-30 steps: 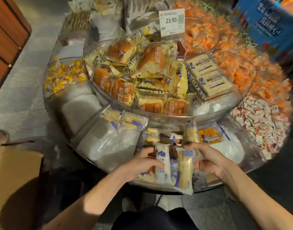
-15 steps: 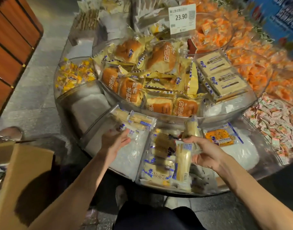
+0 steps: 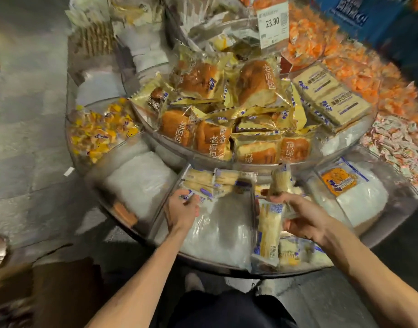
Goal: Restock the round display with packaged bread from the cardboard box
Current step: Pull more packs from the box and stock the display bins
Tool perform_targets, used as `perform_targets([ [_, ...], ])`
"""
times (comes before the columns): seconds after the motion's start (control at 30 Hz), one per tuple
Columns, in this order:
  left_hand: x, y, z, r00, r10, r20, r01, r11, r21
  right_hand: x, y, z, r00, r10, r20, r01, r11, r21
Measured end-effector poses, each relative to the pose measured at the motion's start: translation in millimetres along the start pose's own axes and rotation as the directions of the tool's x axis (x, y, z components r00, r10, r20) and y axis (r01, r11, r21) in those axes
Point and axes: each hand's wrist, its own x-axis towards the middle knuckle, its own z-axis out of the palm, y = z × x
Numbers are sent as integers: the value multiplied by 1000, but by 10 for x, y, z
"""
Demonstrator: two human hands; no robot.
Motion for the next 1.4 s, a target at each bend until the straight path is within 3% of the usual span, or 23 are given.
perform_targets([
  [0.23, -110, -55, -4, 994, 58, 89, -63, 997, 45, -323, -51, -348, 981, -113, -157, 135, 981, 142],
  [0.43, -295, 71, 202, 976, 111, 188, -132, 986, 104, -529, -133, -589, 949, -147, -280, 182, 978, 103],
  [0.7, -553, 215, 546, 931, 220, 291, -256, 962, 93, -588, -252, -884, 933, -116, -339, 170, 976, 135],
  [0.8, -582, 202, 609, 918, 228, 325, -290, 945, 154, -589, -301, -939, 940, -120, -320, 167, 978, 123],
  [1.0, -491, 205, 575, 908, 323, 265, -408, 827, 387, -508, -389, -1044, 963, -111, -246, 152, 977, 153],
  [1.4, 102, -47, -136, 902, 410, 131, -374, 595, 711, -95, -336, -491, 998, -38, -41, 43, 989, 139],
])
